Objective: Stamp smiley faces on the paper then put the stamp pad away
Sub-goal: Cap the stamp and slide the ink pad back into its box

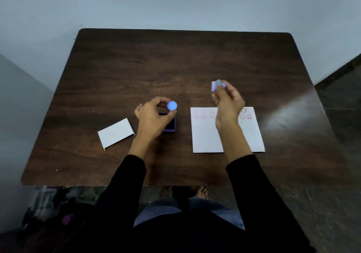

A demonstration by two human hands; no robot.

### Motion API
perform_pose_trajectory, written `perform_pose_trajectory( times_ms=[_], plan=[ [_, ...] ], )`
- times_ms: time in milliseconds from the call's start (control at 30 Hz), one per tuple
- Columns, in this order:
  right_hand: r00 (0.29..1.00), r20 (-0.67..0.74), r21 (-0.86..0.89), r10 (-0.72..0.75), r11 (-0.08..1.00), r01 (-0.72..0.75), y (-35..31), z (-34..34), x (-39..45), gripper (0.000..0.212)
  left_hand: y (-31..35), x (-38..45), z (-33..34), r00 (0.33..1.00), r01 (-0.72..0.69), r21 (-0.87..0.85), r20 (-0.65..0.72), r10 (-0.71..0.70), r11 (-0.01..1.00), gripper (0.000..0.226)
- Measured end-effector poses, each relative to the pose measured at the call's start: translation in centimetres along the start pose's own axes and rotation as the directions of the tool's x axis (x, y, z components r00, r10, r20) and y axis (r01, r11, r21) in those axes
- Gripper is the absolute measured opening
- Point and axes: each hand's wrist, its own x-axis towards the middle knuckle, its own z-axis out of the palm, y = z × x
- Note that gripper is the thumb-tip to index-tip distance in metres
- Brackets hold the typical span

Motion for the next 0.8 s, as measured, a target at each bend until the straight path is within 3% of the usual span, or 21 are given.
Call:
perform_pose_trajectory(
  times_ms=[100, 200, 400, 633, 800],
  plan=[
    [0.972, 0.227, -0.138, 0.053, 0.99, -0.022, 2.1, 2.0, -2.2, 0.021, 0.3, -0.2, -0.3, 1.0, 0.021, -0.035, -0.012, -0.022, 0.999, 0.023],
    [0.928, 0.359, -0.255, 0.101, 0.967, -0.007, 3.4, 2.8, -3.5, 0.022, 0.3, -0.5, -0.5, 0.998, 0.041, -0.063, -0.034, -0.044, 0.997, 0.024],
    [0.895, 0.418, -0.365, 0.154, 0.931, 0.011, 4.2, 3.1, -4.0, 0.026, 0.4, -1.0, -0.6, 0.997, 0.076, -0.135, -0.023, -0.08, 0.988, 0.025],
    [0.865, 0.448, -0.325, 0.227, 0.942, -0.079, 3.8, 2.4, -3.7, 0.023, 0.2, -1.2, 0.0, 0.993, 0.099, -0.241, -0.037, -0.111, 0.966, 0.032],
    [0.847, 0.449, -0.392, 0.285, 0.914, -0.099, 3.4, 2.0, -3.1, 0.026, 0.0, -1.2, 0.3, 0.989, 0.147, -0.305, 0.043, -0.141, 0.941, 0.037]
  ],
)
